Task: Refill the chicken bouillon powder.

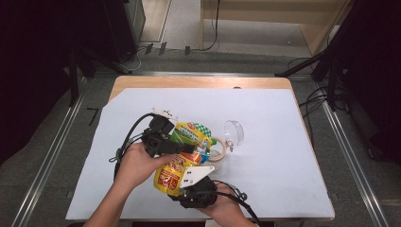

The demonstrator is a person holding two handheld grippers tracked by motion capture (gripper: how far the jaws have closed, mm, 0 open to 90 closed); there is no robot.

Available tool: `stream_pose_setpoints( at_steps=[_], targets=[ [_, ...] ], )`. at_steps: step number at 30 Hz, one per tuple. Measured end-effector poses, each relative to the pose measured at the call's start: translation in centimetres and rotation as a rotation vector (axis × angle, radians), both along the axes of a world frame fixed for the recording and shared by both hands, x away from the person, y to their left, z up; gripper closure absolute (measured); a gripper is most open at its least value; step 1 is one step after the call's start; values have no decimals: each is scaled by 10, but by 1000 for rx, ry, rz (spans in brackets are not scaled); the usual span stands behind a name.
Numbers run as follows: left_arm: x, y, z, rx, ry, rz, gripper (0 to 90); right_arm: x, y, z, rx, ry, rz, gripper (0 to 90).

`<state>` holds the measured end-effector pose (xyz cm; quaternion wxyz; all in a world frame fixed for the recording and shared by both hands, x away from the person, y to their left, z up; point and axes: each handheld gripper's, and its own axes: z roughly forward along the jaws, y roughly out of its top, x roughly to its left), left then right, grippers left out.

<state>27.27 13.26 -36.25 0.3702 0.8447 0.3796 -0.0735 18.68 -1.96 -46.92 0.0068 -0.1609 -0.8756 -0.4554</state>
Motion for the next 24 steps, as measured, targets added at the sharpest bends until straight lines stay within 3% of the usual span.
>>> stream_pose_setpoints(
  at_steps=[3,8,10,13,18,24],
  targets=[
    [2,0,-1,-1,6,4,751,-1,2,1,-5,1,13,681],
    [12,1,-5,-26,66,12,742,-1,6,6,-31,-23,50,666],
    [16,0,-5,-4,76,15,740,0,7,8,-33,-11,58,663],
    [23,-2,-3,8,83,13,722,3,7,9,-21,4,59,659],
    [36,-7,1,-40,121,19,727,9,8,18,2,12,51,653],
    [46,-10,4,-32,147,12,716,15,11,25,21,10,41,652]
  ],
)
